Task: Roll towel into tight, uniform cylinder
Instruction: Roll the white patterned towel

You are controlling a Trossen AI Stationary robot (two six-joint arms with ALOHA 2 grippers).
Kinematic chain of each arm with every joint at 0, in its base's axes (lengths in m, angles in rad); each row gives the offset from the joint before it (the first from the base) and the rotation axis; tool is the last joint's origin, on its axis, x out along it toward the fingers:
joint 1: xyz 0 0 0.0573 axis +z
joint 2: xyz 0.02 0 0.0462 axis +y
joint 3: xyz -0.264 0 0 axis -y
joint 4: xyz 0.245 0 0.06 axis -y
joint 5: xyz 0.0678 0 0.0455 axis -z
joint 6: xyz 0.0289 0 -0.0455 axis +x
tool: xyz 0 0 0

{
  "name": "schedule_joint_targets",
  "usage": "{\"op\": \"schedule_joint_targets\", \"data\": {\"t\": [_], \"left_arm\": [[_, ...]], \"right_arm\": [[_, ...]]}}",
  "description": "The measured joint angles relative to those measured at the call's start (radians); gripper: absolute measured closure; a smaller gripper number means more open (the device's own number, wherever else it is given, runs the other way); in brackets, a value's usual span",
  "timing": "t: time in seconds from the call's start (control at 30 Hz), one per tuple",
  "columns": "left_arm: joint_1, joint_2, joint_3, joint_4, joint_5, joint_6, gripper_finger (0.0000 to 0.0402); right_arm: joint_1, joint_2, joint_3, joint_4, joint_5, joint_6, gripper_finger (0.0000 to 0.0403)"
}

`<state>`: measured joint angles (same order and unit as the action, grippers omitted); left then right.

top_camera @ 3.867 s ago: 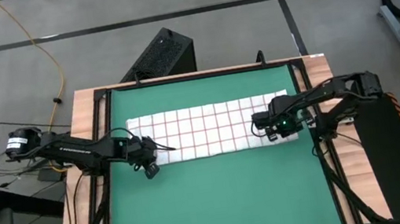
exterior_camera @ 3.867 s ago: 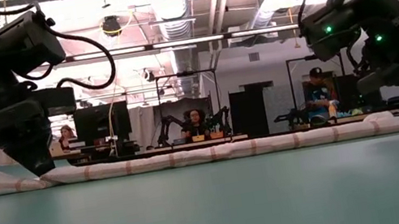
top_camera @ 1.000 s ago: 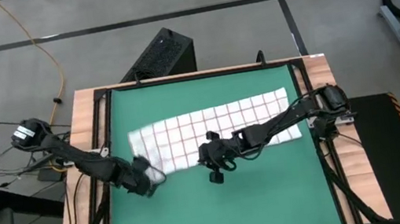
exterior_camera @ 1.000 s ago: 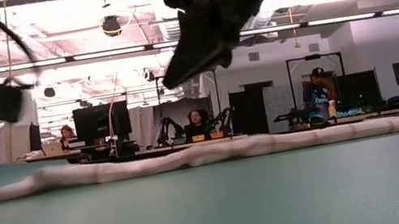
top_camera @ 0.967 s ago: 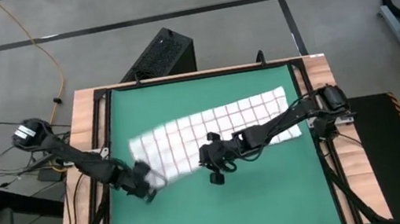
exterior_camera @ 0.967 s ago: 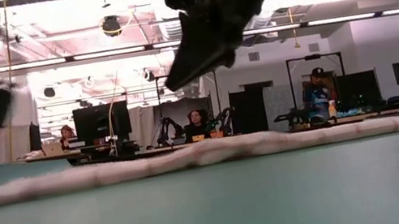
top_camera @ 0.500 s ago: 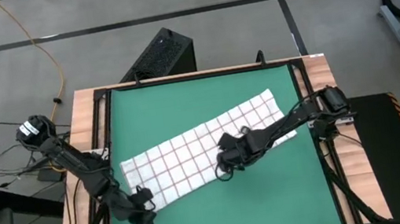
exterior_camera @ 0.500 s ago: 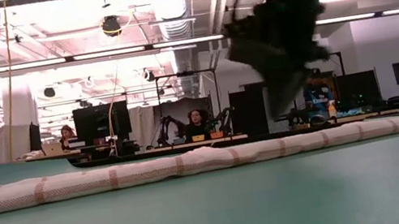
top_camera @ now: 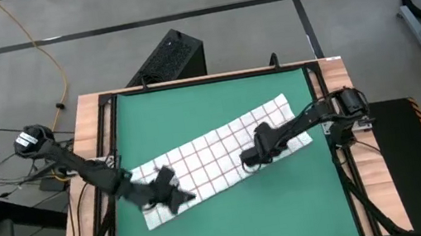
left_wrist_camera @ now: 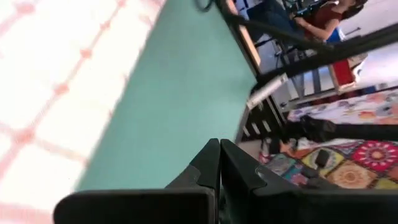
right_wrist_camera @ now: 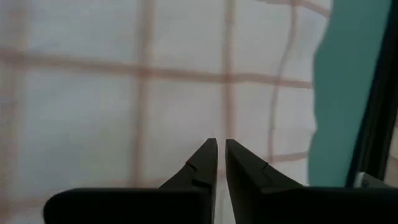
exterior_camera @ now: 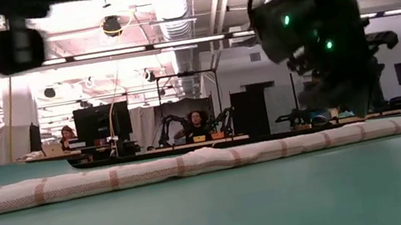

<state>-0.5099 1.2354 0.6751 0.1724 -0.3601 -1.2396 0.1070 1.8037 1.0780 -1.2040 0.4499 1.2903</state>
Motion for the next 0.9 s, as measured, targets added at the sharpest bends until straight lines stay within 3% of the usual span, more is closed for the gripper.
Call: {"op": "schedule_joint_targets", "data": {"t": [0.27,0.5,0.8,0.9], "left_arm": [[0.3,0.0,0.031,-0.001,0.394,0.251,0.0401],[0.506,0.0,0.034,-0.002,0.649,0.373,0.0401],[0.697,-0.001,0.034,-0.058,0.803,0.507,0.0401],[0.751,-0.002,0.035,-0.153,0.824,0.593,0.0401]], "right_arm": [[-0.201,0.001,-0.064,0.106,-0.024,-0.09,0.0374],[-0.363,-0.002,-0.083,0.26,-0.055,-0.239,0.0389],[-0.478,0.001,-0.024,0.655,-0.069,-0.72,0.0377],[-0.486,0.003,-0.001,0.78,-0.098,-0.794,0.0384]]}}
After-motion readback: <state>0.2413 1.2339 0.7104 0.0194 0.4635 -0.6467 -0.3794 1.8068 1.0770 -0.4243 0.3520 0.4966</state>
